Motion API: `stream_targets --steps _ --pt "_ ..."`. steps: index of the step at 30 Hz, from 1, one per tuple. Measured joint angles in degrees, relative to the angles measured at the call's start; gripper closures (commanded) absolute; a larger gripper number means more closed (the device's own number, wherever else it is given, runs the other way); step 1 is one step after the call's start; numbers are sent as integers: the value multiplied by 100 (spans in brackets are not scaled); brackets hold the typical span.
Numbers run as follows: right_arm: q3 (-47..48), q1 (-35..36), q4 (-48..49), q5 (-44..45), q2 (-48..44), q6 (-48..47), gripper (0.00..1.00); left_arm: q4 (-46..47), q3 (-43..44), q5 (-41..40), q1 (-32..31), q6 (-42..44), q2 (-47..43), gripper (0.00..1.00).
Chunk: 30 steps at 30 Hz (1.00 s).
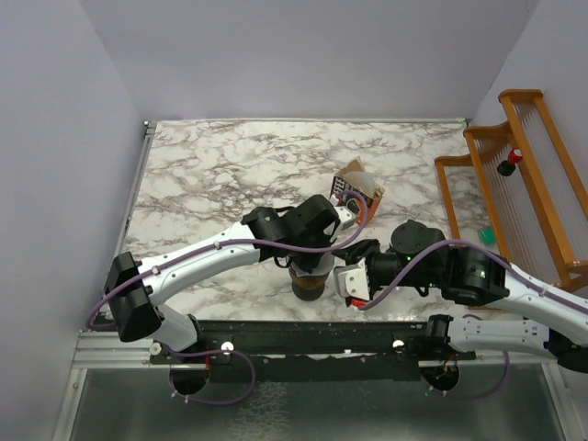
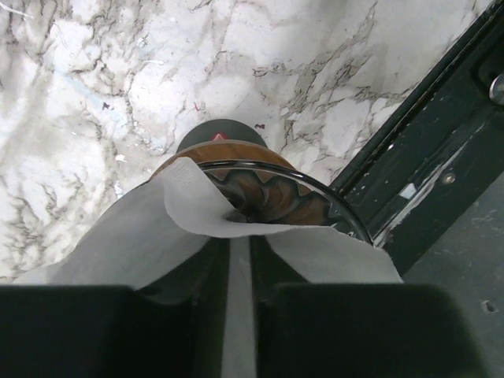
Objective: Place the coffee filter in the dripper
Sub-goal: Place the coffee filter in the coffee dripper.
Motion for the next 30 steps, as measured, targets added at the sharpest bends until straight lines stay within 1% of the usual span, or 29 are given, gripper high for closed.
stream_targets --steps 1,10,15,18,23,30 --pt "-2 0 0 0 -11 11 59 -2 0 0 0 4 2 100" --pt "-63 0 44 -2 -81 46 59 -92 2 -2 0 13 4 99" --pt "-68 0 46 -2 -81 83 58 -160 26 -2 0 15 4 79" --pt "-68 0 52 -2 -81 87 58 -201 76 -4 0 7 4 71" --pt "-68 0 85 0 -94 122 58 -245 122 -4 0 31 -42 68" --pt "-87 0 122 -2 -269 162 57 -334 339 -48 0 70 -149 67"
